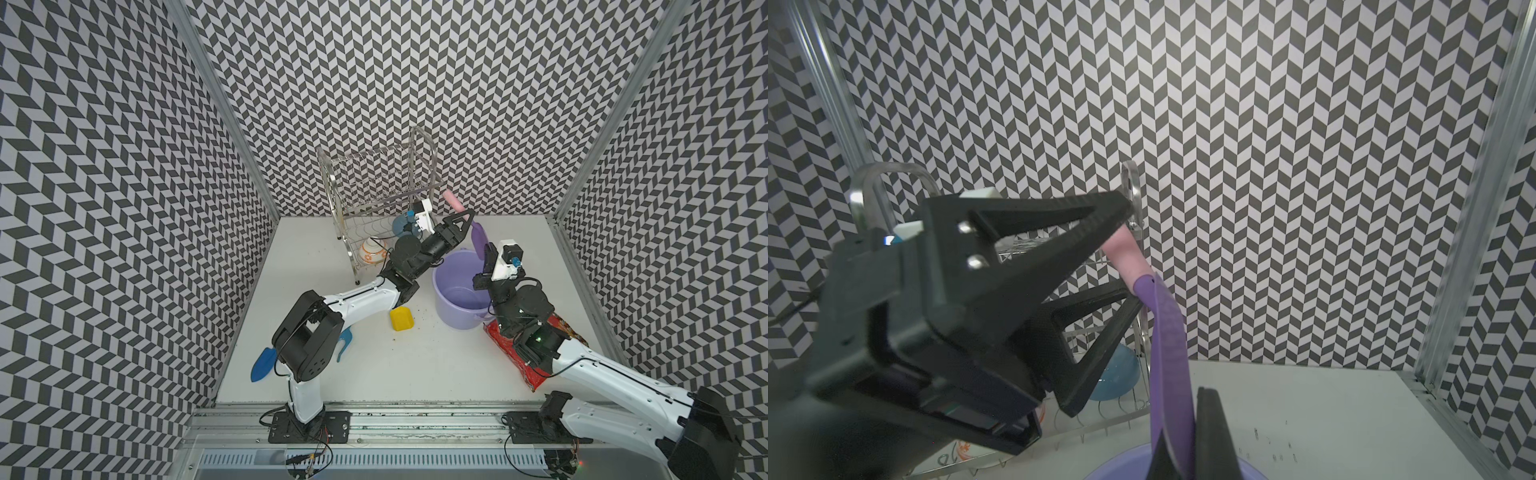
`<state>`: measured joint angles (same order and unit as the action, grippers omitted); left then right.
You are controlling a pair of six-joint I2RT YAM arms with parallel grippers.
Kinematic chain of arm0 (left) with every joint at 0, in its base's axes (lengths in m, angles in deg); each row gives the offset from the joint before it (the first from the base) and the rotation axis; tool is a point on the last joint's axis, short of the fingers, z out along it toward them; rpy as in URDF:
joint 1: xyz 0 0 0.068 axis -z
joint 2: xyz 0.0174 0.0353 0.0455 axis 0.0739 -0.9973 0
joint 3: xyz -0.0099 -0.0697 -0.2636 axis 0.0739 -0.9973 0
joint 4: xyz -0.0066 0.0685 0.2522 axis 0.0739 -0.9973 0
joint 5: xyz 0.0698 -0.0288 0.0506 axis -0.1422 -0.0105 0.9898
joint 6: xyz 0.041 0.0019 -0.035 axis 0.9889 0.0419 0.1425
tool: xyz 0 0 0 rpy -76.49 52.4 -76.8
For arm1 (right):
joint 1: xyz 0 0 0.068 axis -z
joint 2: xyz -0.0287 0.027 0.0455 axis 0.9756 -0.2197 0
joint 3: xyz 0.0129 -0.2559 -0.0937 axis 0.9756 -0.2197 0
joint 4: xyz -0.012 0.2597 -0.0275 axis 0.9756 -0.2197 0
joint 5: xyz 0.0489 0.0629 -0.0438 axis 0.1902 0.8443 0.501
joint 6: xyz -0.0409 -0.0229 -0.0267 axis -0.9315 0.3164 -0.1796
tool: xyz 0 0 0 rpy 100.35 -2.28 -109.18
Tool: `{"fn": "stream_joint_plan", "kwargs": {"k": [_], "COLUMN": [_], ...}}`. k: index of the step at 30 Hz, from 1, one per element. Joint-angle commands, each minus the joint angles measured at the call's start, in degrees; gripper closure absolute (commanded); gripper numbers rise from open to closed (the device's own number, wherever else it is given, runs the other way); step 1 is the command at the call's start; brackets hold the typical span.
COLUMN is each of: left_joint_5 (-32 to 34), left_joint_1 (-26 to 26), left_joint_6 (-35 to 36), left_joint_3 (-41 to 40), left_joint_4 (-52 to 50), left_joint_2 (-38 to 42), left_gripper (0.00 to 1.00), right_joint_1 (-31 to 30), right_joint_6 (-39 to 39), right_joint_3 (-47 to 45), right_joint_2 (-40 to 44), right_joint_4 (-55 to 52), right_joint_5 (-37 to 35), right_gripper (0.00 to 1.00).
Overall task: Organize the gardening tools
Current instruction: Pick up the gardening tool from the center of the board.
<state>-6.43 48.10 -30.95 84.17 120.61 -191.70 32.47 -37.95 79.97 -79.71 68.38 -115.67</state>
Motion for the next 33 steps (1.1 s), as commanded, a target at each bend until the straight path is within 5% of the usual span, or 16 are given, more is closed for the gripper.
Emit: {"fn": "stream_joint_plan", "kwargs": {"k": [1,6,33], "left_joint_5": [-1.11,-0.21,3.1], "left_joint_1": [-0.09,-0.27,-2.63], "left_joint_6": [3.53,7.14,17.11], "left_joint_3": [-0.34,-1.54,-9.16], "left_joint_4": [2.49,1.59,-0.9], "left_joint_2": [0.74,2.93,12.04], "left_gripper": [0.26,0.0,0.0], "right_joint_1": [-0.22,-0.17,-0.16], "right_joint_6": [4.03,6.38,11.55], "right_joint_3": [3.34,6.7,11.64], "right_joint_2": [1.55,1.79,1.19], "right_joint_4": [-6.22,-13.29,-23.52], "right_joint_5": [-0.95,-1.81,-6.89], "right_gripper": [1.0,1.0,1.0]}}
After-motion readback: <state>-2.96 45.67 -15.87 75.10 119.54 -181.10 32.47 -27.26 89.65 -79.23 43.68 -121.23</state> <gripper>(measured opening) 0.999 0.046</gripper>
